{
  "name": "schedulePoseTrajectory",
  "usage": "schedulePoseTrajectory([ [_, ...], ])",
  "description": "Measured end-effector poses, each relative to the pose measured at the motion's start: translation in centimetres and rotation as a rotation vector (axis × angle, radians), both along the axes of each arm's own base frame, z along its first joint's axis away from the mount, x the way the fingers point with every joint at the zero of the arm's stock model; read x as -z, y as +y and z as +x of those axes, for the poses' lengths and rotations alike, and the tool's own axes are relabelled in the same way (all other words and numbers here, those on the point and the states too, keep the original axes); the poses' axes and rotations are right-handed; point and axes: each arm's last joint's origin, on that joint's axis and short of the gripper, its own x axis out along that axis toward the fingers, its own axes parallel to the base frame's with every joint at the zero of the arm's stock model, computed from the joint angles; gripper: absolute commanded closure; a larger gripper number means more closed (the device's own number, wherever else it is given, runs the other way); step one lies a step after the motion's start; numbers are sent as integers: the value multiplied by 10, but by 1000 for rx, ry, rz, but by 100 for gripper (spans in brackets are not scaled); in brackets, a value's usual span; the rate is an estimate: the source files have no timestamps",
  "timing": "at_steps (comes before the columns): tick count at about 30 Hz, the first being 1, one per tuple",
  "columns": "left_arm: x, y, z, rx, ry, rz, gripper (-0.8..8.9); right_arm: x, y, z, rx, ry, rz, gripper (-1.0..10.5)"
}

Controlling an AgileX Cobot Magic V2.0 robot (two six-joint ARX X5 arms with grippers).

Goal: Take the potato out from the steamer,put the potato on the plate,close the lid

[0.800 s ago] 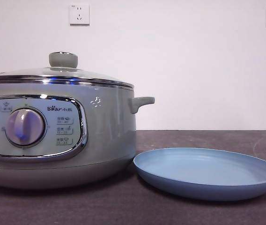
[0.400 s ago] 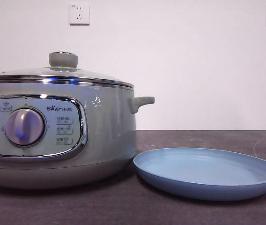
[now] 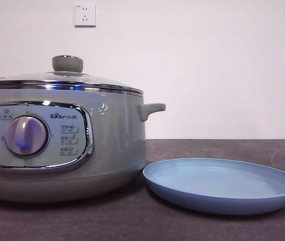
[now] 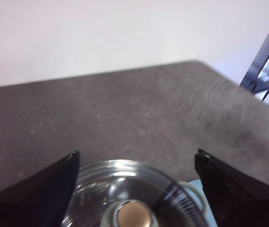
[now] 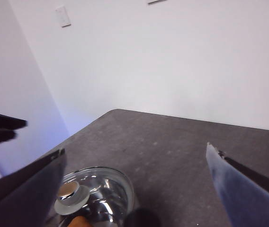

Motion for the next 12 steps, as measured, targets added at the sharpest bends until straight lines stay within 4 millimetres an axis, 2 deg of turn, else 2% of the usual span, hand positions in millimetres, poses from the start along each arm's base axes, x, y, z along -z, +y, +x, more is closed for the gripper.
schedulePoseTrajectory([
  [12,43,-37,42,7,145,181,404,0,2,-1,-14,3,-1,447],
])
